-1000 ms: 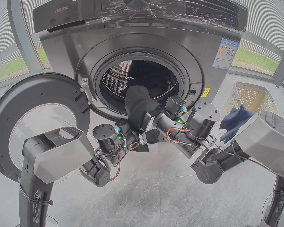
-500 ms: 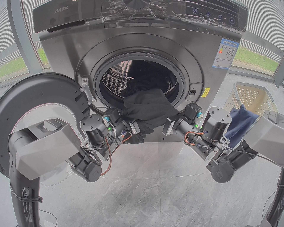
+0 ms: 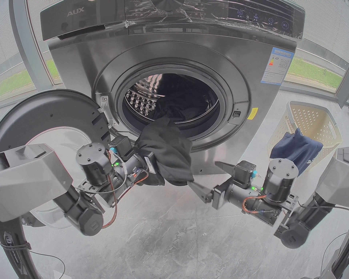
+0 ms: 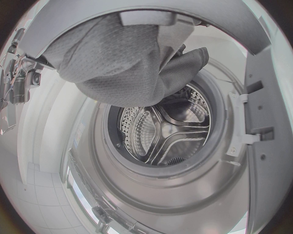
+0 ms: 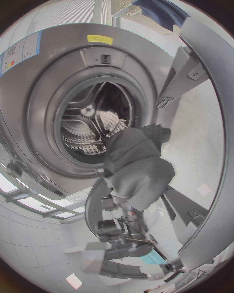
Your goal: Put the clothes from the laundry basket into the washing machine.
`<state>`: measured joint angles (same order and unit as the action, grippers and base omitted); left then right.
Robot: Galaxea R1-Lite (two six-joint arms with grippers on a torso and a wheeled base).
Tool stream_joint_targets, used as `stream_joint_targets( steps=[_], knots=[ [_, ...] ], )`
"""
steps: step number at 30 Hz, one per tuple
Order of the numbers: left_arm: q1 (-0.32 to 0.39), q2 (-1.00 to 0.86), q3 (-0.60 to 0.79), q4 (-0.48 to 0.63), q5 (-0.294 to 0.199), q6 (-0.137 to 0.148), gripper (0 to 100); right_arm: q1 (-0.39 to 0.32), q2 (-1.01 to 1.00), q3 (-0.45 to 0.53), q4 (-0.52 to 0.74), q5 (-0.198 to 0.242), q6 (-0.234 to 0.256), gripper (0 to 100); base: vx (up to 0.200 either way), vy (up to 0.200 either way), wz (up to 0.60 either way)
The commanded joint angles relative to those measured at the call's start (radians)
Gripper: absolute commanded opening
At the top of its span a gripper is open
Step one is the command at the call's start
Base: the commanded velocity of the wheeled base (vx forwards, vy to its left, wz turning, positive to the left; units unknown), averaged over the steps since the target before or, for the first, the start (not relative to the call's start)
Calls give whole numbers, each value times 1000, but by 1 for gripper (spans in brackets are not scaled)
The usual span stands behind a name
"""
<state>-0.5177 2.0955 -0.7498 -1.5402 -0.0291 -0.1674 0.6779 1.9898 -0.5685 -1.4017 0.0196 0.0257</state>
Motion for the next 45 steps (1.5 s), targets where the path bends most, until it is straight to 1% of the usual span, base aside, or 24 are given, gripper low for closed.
stream_joint_targets(
  steps=[1, 2, 3, 4, 6, 8, 11, 13, 14, 15, 16, 17, 20, 23, 34, 38, 43, 45],
  knots=[
    [1, -216, 219, -3, -5, 6, 0, 40, -135, 230, -16, 34, -21, 100, 0, 0, 0],
    [-1, -250, 265, -3, -6, 8, 0, 38, -155, 271, -16, 33, -18, 100, 0, 0, 0],
    [-1, -275, 299, -3, -8, 3, 0, 35, -170, 295, -17, 34, -13, 100, 0, 0, 0],
    [-1, -295, 325, -3, -9, -3, 0, 29, -186, 312, -20, 34, -12, 100, 0, 0, 0],
    [-1, -308, 340, -1, -12, -4, 0, 25, -192, 317, -20, 33, -12, 100, 0, 0, 0],
    [-8, -319, 366, -3, -18, 8, 0, -6, -195, 314, -20, 23, -12, 100, 0, 0, 0],
    [-33, -322, 417, -3, -20, 9, 0, -23, -189, 312, -20, 22, -9, 100, 0, 0, 0],
    [-38, -319, 425, -3, -17, 14, 0, -29, -187, 318, -19, 16, -7, 100, 0, 0, 0],
    [-35, -310, 423, -3, -14, 31, 0, -29, -189, 323, -14, -4, -4, 100, 0, 0, 0],
    [-28, -312, 423, -3, -17, 40, 0, -32, -189, 323, -16, -18, 2, 100, 0, 0, 0],
    [-28, -312, 423, -3, -18, 43, 0, -34, -189, 323, -17, -20, 5, 100, 0, 0, 0],
    [-24, -316, 426, -3, -21, 46, 0, -47, -187, 317, -17, -29, 22, 100, 0, 0, 0],
    [-15, -321, 432, -3, -26, 51, 0, -83, -178, 309, -19, -29, 28, 100, 0, 0, 0],
    [-13, -318, 428, -3, -25, 60, 0, -98, -157, 300, -20, -30, 29, 100, 0, 0, 0],
    [-24, -267, 422, -3, -26, 69, 0, -95, -155, 299, -20, -33, 29, 100, 200, 0, 0],
    [-24, -265, 420, -3, -26, 68, 0, -84, -155, 302, -20, -33, 29, 100, 200, 0, 0],
    [-24, -264, 420, -3, -26, 68, 0, -75, -155, 314, -20, -30, 29, 100, 200, 0, 0],
    [-25, -262, 420, -3, -25, 66, 0, -63, -157, 335, -20, -24, 28, 100, 200, 0, 0]
  ],
)
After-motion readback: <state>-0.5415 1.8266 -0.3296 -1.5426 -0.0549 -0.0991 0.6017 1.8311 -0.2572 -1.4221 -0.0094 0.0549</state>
